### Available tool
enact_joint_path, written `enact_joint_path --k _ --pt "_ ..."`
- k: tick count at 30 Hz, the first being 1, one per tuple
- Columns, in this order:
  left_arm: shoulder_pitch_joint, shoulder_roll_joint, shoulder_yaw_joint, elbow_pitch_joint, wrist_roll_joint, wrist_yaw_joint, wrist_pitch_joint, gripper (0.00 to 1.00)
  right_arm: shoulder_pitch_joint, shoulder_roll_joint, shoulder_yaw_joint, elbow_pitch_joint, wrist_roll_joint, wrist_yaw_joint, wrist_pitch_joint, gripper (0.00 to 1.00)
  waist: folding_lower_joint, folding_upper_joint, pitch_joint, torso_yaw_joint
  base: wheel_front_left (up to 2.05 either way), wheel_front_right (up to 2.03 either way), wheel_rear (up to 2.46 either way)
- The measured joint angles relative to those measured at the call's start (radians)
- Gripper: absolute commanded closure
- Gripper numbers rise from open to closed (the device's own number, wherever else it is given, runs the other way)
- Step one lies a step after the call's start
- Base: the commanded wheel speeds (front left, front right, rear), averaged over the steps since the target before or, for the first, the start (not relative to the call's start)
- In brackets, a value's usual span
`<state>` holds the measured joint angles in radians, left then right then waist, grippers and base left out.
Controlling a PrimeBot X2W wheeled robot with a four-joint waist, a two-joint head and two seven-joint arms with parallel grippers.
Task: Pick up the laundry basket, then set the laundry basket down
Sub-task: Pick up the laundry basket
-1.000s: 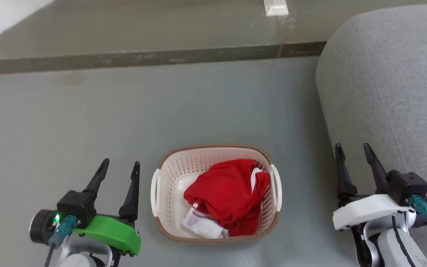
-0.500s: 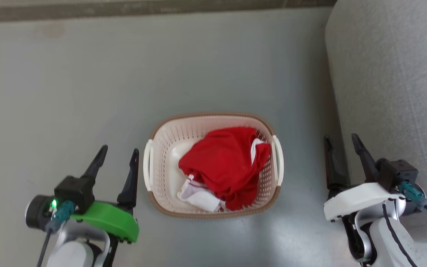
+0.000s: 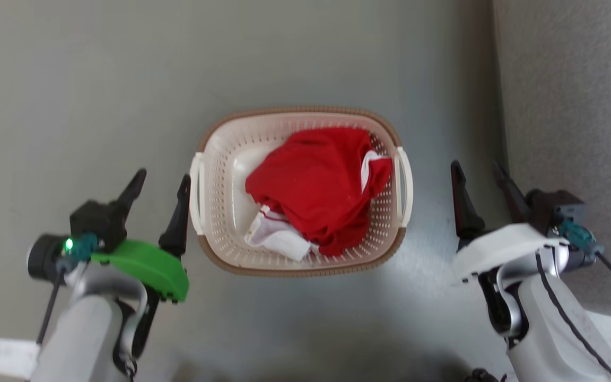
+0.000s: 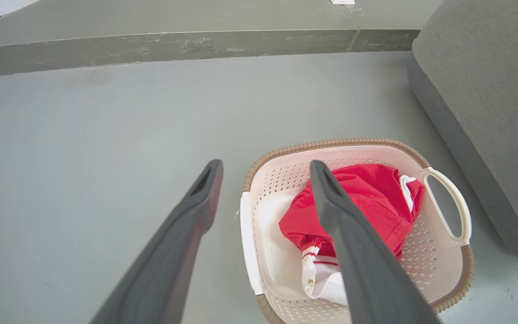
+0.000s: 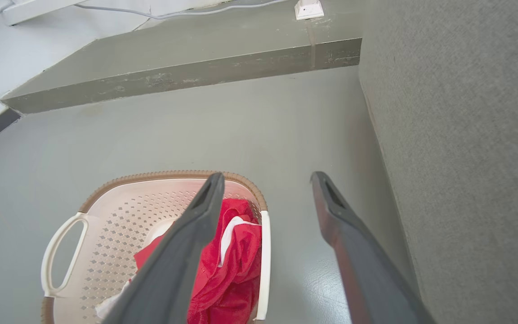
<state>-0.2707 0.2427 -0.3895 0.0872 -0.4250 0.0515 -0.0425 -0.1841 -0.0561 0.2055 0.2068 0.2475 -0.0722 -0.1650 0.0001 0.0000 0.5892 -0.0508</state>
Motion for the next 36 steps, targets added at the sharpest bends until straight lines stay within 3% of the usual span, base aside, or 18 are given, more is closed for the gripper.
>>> enact_joint_path --k 18,36 --pt "-0.294 -0.014 -0.014 0.228 -0.010 -0.101 0.040 0.00 -0.239 -0.001 0.066 0.136 0.026 0.000 0.020 0.00 0.0001 0.0000 0.257 -0.011 0.00 0.00 0.00" --pt "-0.434 -0.030 -0.044 0.490 -0.010 -0.153 0.031 0.00 -0.350 -0.004 0.183 0.283 0.124 0.001 0.007 0.00 0.0000 0.0000 0.399 -0.029 0.00 0.00 0.00"
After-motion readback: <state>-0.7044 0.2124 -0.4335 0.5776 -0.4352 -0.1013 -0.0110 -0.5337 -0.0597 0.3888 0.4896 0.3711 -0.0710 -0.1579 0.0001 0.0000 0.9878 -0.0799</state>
